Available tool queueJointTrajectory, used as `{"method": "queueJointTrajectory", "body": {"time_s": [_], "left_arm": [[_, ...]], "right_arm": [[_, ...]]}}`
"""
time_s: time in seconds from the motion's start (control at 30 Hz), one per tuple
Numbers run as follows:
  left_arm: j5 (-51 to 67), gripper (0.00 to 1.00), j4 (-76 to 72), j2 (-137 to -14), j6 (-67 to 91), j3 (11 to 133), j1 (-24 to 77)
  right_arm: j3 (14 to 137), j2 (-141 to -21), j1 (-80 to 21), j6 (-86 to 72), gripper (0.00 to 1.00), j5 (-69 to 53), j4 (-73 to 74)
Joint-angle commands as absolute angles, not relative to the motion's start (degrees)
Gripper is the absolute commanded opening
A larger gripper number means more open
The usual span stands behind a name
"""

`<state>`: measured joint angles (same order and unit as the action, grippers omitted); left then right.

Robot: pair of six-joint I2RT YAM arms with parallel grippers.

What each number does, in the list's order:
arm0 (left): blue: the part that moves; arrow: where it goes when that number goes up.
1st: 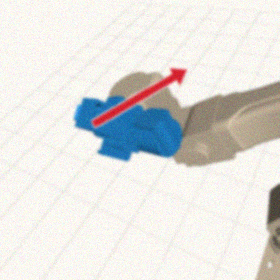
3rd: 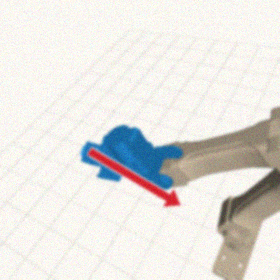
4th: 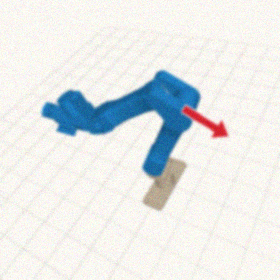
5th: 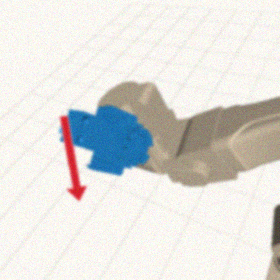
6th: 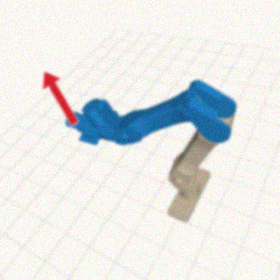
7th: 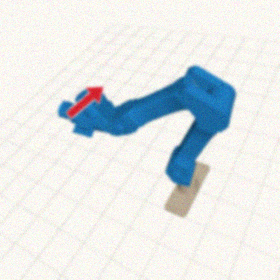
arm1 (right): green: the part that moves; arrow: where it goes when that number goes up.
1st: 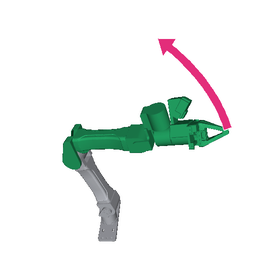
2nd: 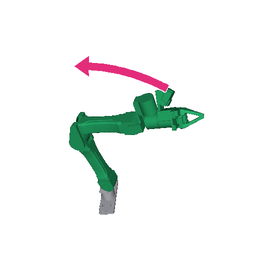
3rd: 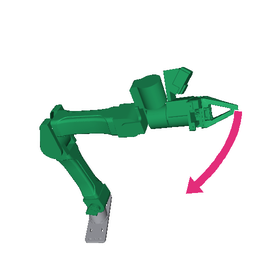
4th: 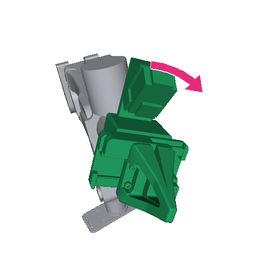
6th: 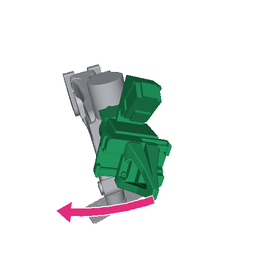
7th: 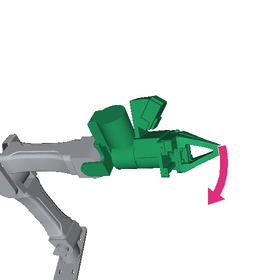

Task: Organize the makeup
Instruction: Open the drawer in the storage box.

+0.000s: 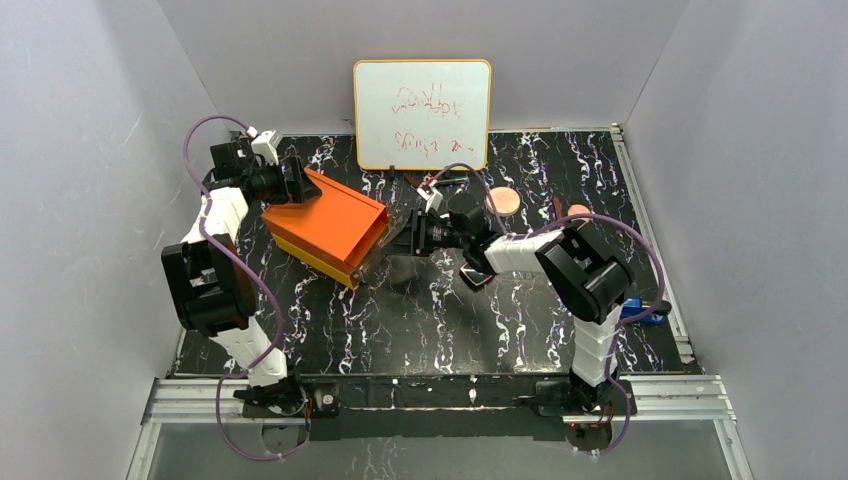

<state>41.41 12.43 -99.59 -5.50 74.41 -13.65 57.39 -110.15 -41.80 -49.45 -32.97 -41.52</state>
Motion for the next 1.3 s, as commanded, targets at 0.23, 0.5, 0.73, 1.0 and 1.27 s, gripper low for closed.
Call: {"method": "queueJointTrajectory", "body": {"time_s": [0.23, 0.5, 0.73, 1.0, 1.27], "left_arm": [[37.63, 0.98, 16.68, -99.27, -8.22, 74.73, -13.62], [27.97, 0.98, 18.89, -100.09, -9.07, 75.85, -14.46], [23.87, 0.99, 19.68, -101.92, -7.39, 76.99, -15.98], [24.56, 0.98, 19.64, -102.30, -7.12, 77.05, -15.97], [25.68, 0.98, 19.45, -102.19, -6.94, 77.11, -16.00]], "right_arm": [[51.07, -107.37, -37.90, -42.86, 0.21, -30.76, -35.93], [54.74, -108.62, -37.95, -40.90, 0.21, -32.09, -33.09], [55.59, -109.05, -37.96, -40.28, 0.21, -32.78, -32.34], [50.02, -106.32, -37.88, -39.69, 0.21, -31.97, -32.43], [47.02, -103.87, -37.41, -38.07, 0.21, -30.95, -30.60]]}}
